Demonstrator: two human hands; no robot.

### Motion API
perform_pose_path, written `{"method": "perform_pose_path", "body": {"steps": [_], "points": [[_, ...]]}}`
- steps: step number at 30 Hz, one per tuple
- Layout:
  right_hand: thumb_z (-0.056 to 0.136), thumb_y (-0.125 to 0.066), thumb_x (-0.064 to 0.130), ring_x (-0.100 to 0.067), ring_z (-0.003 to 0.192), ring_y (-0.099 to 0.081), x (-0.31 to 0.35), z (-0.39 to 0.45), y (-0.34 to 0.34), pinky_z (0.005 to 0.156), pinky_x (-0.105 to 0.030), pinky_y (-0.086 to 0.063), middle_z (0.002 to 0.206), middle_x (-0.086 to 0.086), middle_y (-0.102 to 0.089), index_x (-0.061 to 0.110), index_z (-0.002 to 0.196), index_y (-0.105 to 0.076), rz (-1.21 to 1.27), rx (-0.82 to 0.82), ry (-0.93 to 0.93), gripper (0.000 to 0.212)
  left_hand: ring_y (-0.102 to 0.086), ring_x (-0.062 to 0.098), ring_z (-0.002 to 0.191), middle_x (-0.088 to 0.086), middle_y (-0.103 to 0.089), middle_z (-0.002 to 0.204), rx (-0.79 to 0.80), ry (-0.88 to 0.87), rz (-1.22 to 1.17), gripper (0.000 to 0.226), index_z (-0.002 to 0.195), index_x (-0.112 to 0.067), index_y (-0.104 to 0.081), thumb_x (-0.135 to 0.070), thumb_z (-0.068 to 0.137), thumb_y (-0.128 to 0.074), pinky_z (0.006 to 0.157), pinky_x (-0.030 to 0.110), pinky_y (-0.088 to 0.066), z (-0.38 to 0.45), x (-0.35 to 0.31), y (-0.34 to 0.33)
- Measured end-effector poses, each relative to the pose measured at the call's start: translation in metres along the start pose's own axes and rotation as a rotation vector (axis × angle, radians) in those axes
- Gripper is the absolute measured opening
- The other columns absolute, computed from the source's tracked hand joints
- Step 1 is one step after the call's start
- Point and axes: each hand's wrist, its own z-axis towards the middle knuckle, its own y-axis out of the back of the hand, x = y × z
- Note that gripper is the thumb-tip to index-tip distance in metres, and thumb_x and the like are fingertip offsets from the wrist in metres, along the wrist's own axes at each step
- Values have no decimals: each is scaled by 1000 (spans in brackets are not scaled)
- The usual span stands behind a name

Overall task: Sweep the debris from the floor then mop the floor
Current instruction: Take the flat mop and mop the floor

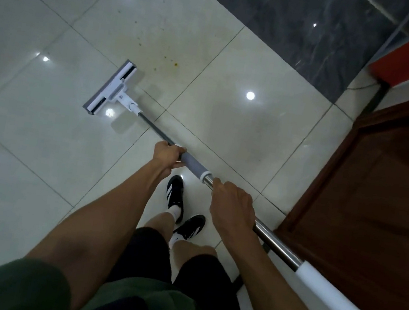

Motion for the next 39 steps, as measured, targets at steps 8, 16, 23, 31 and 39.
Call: {"method": "perform_pose_path", "body": {"steps": [8, 16, 23, 31, 39], "points": [[102, -39, 7, -22, 86, -65, 9, 34, -5, 66, -30, -35, 98, -6, -65, 12, 110, -58, -56, 45, 38, 22, -68, 27, 75, 24, -66, 95, -74, 76, -15, 18, 103, 10, -59, 5, 87, -67, 53, 33, -60, 29, 6, 4], [101, -42, 9, -23, 93, -64, -6, 51, -18, 74, -31, -42, 103, -8, -65, 11, 115, -57, -74, 140, 107, 21, -67, 38, 91, 27, -65, 103, -136, 126, -55, 12, 99, 6, -58, 3, 90, -65, 78, 47, -60, 44, 34, -9], [99, -46, 6, -21, 88, -65, -19, 58, -29, 67, -28, -39, 100, -7, -66, 11, 113, -61, -54, 187, 114, 21, -65, 40, 102, 28, -65, 111, -191, 116, -133, 25, 112, 14, -58, 1, 91, -61, 89, 52, -56, 44, 51, -21], [98, -46, 2, -28, 92, -65, -37, 47, -33, 70, -31, -43, 104, -12, -67, 10, 120, -61, 61, 245, 81, 28, -66, 29, 93, 21, -58, 128, -100, 159, -285, 60, 149, -8, -36, 2, 93, -56, 68, 36, -58, 9, 79, -35], [94, -49, -1, -24, 71, -52, -53, 51, -34, 62, -30, -40, 97, -15, -63, 9, 122, -56, 94, 408, 209, 30, -61, 35, 110, 20, -54, 133, -81, 162, -310, 63, 151, -12, -34, 6, 94, -54, 76, 42, -57, 0, 91, -45]]}}
